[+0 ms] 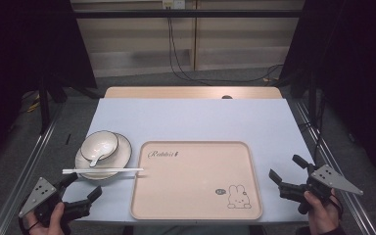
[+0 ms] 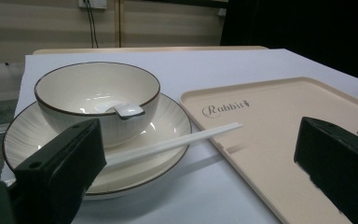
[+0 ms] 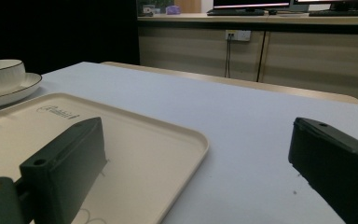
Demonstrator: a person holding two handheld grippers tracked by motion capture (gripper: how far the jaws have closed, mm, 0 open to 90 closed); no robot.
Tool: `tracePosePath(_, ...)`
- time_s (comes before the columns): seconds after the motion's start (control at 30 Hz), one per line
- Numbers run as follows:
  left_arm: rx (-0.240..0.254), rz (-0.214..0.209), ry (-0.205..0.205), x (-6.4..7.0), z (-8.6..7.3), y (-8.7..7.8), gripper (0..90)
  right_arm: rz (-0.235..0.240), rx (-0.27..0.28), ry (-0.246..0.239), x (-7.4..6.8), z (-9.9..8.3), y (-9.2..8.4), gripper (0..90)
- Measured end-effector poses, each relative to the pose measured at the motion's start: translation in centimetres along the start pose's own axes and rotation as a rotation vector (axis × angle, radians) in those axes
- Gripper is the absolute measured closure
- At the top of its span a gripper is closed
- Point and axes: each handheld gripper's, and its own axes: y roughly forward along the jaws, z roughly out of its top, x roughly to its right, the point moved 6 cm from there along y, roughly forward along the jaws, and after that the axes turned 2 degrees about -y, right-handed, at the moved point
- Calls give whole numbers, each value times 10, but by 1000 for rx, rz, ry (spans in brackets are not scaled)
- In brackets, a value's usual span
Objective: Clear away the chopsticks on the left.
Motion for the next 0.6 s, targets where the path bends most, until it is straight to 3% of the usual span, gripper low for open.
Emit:
tracePosePath(0.3,-15,-25,3,4,0,3,14,18,-18,-2,-3,-2,3,33)
tracePosePath(0.47,-72,-55,69,7,2,6,13,36,-24,-19,-6,-3,4,33)
tracePosePath(0.6,-85,-64,110,8,9,5,26,35,-28,-30,-6,-3,5,16)
